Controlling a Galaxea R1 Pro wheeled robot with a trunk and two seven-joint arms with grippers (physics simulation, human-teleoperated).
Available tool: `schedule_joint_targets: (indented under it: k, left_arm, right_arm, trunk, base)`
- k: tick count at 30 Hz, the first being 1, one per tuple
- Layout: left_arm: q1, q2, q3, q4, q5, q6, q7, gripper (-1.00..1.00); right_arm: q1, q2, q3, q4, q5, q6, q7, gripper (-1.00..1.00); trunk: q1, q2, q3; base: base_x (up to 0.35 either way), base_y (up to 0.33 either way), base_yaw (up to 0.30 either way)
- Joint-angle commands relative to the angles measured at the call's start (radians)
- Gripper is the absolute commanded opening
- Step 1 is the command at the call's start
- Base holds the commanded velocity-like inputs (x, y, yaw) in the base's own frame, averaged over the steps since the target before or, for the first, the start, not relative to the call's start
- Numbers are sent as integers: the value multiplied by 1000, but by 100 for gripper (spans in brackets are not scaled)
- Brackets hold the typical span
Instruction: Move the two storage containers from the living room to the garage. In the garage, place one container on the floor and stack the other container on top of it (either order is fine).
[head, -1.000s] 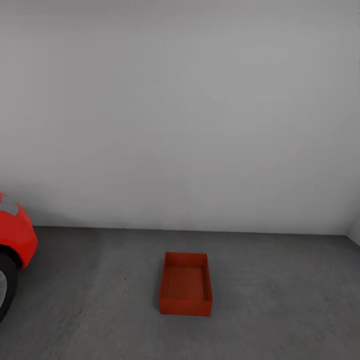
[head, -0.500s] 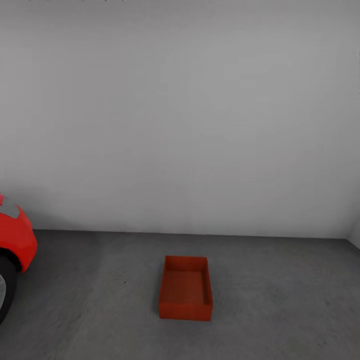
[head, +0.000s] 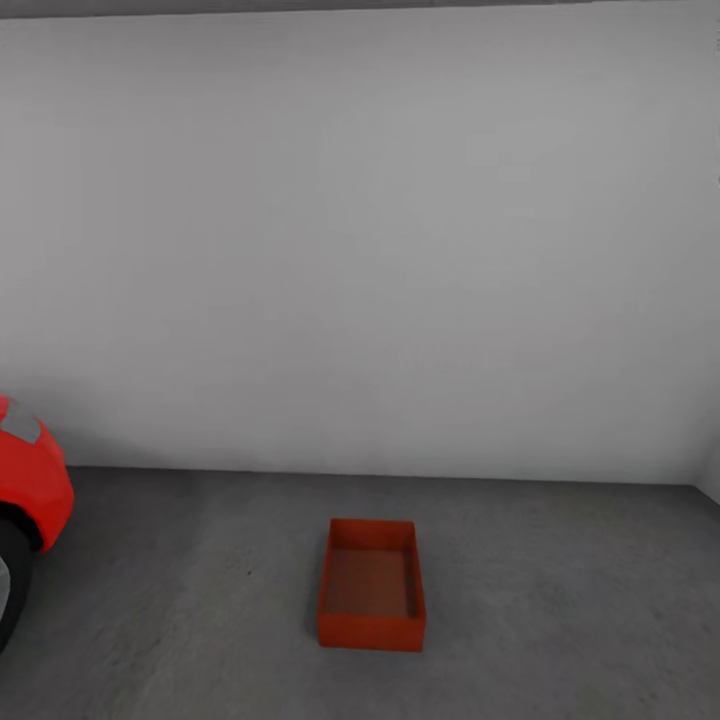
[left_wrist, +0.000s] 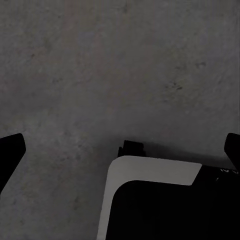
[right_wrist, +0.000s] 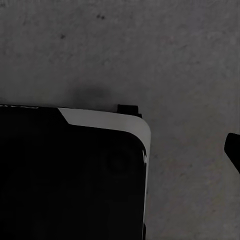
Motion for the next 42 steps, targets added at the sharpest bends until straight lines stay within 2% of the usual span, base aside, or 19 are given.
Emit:
schedule_joint_targets:
  k: [1,15,25,42]
  left_arm:
    - [-1,0,-8,0,8,-3,2,100]
    - [-1,0,-8,1,8,-3,2,100]
    - [-1,0,-8,1,8,-3,2,100]
    - [-1,0,-8,1,9,-3,2,100]
  right_arm:
    - [-1,0,6,3,-10,-6,6,100]
    - [-1,0,6,3,-10,-6,6,100]
    - [-1,-5,7,2,-10,-8,5,100]
    - [-1,0,7,2,-12,-8,6,100]
  trunk:
    - [0,-1,0]
    - [0,-1,22]
    - [0,-1,25]
    - [0,-1,25]
  base:
    - [0,0,0]
    - [0,0,0]
    - [0,0,-7]
    - [0,0,-255]
